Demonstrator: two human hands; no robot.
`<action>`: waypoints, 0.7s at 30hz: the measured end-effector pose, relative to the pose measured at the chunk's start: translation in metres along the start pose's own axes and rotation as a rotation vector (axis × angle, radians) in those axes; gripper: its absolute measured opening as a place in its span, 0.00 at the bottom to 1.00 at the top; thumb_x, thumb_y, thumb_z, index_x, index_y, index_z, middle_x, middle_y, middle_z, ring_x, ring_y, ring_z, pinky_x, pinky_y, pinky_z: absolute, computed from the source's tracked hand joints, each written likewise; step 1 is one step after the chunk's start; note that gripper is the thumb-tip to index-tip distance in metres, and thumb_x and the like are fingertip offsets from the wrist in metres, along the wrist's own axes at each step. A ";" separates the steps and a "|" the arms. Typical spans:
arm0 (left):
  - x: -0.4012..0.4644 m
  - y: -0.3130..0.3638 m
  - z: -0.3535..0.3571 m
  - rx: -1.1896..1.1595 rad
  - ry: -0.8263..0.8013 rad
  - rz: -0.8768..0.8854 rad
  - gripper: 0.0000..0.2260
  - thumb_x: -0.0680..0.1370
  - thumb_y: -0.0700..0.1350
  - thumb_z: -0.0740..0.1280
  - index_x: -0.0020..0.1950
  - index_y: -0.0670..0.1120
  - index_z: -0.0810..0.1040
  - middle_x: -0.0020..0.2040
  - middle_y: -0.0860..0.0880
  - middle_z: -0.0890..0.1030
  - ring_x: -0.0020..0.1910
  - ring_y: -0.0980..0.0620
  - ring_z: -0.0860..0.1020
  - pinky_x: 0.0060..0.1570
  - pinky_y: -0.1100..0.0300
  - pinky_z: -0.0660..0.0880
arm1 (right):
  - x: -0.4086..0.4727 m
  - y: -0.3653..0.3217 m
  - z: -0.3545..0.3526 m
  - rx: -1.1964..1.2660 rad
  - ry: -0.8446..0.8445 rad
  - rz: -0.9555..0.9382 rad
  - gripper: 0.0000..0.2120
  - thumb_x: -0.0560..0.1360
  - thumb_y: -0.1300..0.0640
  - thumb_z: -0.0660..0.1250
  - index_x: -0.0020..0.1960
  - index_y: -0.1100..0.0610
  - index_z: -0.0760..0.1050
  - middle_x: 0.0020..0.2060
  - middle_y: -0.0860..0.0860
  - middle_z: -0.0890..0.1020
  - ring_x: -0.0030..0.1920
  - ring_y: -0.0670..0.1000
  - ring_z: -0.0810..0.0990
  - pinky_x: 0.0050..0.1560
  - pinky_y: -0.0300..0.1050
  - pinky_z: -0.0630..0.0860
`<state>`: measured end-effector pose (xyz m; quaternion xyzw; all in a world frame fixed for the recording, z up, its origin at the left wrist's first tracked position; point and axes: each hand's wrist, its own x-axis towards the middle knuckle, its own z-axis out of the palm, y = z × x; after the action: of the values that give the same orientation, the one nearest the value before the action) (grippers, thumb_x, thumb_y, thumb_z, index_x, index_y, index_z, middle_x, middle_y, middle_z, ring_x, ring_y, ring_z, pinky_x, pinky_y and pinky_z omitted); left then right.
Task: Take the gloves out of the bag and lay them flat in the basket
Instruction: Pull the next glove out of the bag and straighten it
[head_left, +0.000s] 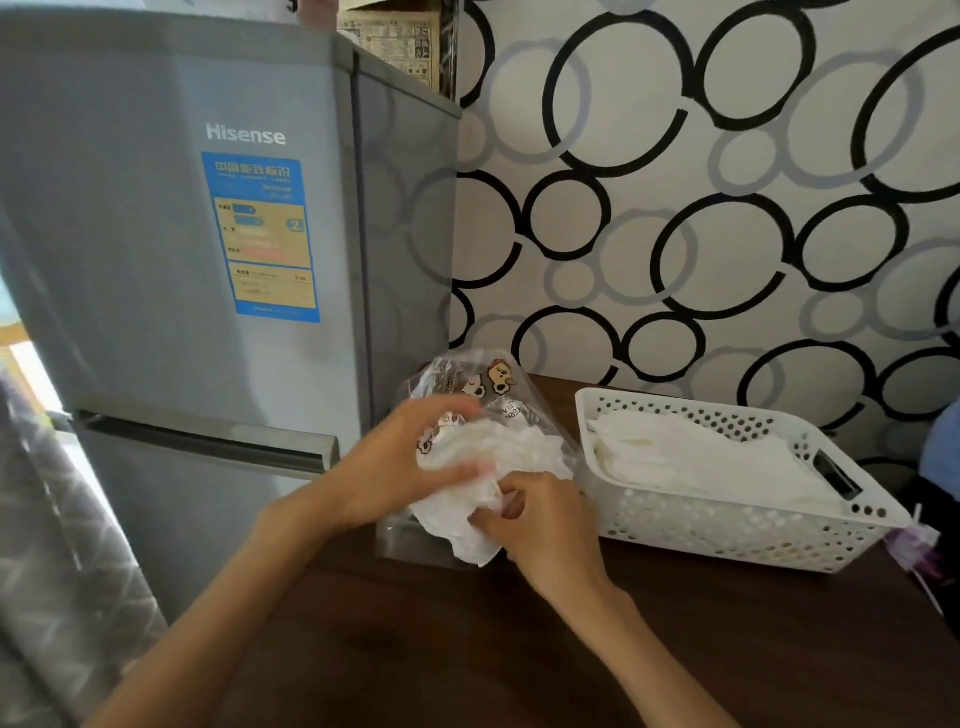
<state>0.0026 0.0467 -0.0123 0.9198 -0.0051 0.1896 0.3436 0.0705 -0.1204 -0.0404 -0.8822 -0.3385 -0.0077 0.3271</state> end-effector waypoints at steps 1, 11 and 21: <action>-0.007 -0.001 0.005 0.077 -0.111 0.052 0.27 0.68 0.66 0.69 0.65 0.62 0.70 0.64 0.71 0.69 0.65 0.69 0.64 0.65 0.65 0.63 | 0.000 0.001 -0.002 0.018 -0.065 0.007 0.06 0.72 0.49 0.71 0.43 0.50 0.79 0.30 0.46 0.80 0.31 0.43 0.79 0.36 0.40 0.77; 0.003 -0.023 0.035 0.429 -0.087 0.073 0.26 0.71 0.50 0.72 0.68 0.61 0.70 0.70 0.64 0.64 0.69 0.60 0.60 0.57 0.53 0.74 | -0.012 0.006 -0.035 -0.023 0.048 -0.030 0.04 0.74 0.51 0.70 0.46 0.47 0.84 0.27 0.38 0.74 0.30 0.39 0.75 0.32 0.29 0.69; 0.022 -0.011 0.015 0.192 -0.141 -0.019 0.09 0.71 0.49 0.75 0.50 0.50 0.85 0.63 0.60 0.77 0.64 0.63 0.70 0.58 0.66 0.63 | -0.027 -0.023 -0.001 -0.316 -0.024 -0.193 0.22 0.74 0.38 0.63 0.62 0.49 0.73 0.58 0.46 0.79 0.56 0.48 0.78 0.54 0.44 0.71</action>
<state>0.0294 0.0484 -0.0218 0.9595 -0.0024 0.1207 0.2544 0.0362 -0.1243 -0.0323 -0.8862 -0.4199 -0.0818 0.1780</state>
